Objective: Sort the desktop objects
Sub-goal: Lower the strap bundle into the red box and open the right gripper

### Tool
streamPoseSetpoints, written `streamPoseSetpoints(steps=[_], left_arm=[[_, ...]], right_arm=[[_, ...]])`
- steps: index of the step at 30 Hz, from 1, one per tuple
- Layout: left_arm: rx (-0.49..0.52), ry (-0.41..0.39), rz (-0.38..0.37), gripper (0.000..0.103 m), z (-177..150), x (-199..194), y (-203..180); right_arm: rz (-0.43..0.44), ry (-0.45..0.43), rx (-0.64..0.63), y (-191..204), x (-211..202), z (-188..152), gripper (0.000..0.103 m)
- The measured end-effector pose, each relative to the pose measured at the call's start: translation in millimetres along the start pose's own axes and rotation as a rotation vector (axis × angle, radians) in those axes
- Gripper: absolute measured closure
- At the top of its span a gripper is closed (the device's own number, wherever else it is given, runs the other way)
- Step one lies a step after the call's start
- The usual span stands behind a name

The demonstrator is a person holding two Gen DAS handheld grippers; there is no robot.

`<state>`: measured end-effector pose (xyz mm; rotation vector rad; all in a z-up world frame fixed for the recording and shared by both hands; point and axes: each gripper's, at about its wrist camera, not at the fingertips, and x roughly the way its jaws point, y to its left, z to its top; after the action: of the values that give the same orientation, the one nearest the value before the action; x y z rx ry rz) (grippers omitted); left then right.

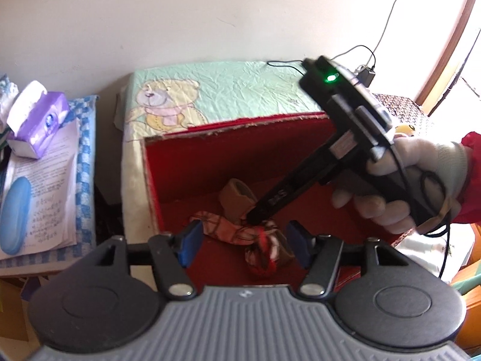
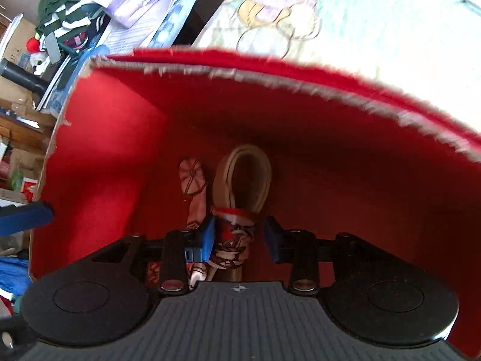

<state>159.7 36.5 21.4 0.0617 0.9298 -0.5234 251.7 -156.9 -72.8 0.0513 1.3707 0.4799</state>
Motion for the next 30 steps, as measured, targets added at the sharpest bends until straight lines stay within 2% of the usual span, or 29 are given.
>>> streamPoseSetpoints(steps=[4, 5, 9, 12, 14, 16, 18, 23, 30], left_arm=[[0.013, 0.025, 0.001, 0.039, -4, 8, -3], [0.013, 0.029, 0.001, 0.039, -6, 8, -3], [0.003, 0.032, -0.004, 0.039, -9, 8, 1], [-0.001, 0.024, -0.002, 0.04, -10, 5, 1], [0.002, 0.021, 0.023, 0.04, -10, 5, 2], [-0.014, 0.03, 0.013, 0.04, -11, 6, 5], [-0.02, 0.03, 0.008, 0.04, -12, 7, 5], [-0.014, 0.034, -0.003, 0.04, -9, 14, -1], [-0.001, 0.094, 0.027, 0.04, 5, 41, -16]], right_arm=[[0.025, 0.008, 0.035, 1, 14, 2, 0.069], [0.043, 0.003, 0.034, 6, 16, 4, 0.073], [0.165, -0.004, 0.047, 22, 22, 5, 0.074], [0.259, 0.014, 0.098, 26, 34, 12, 0.073], [0.301, 0.042, 0.166, 19, 41, 16, 0.062], [0.344, 0.062, 0.205, 8, 46, 16, 0.059], [0.309, 0.036, 0.207, -1, 35, 10, 0.059], [0.301, -0.014, 0.152, -14, -4, -7, 0.059], [0.235, -0.119, 0.158, -32, -27, -19, 0.063]])
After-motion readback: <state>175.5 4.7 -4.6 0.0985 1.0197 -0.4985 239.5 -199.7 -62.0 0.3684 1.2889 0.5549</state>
